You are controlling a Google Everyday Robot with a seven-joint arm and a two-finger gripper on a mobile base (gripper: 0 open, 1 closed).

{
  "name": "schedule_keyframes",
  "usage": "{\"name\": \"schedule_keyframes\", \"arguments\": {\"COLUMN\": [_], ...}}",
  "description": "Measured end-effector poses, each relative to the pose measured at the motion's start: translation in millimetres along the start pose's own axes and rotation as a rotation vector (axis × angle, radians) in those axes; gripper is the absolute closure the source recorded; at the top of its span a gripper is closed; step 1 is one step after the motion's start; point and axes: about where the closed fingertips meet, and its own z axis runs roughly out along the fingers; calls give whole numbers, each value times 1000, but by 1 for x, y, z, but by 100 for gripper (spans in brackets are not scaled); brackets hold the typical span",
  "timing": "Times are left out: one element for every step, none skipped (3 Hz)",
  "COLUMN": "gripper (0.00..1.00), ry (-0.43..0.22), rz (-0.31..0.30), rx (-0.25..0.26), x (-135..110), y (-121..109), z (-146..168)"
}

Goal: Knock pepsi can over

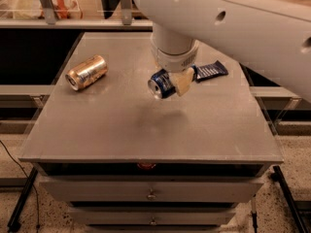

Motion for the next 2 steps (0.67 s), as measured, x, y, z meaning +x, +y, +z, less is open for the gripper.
{"name": "schedule_keyframes", "arguments": {"gripper": [100, 100], "ry": [12, 5], "rz": [-40, -63], "rx": [-44, -80], "x": [-5, -11], "y": [4, 8], "z": [3, 7]}}
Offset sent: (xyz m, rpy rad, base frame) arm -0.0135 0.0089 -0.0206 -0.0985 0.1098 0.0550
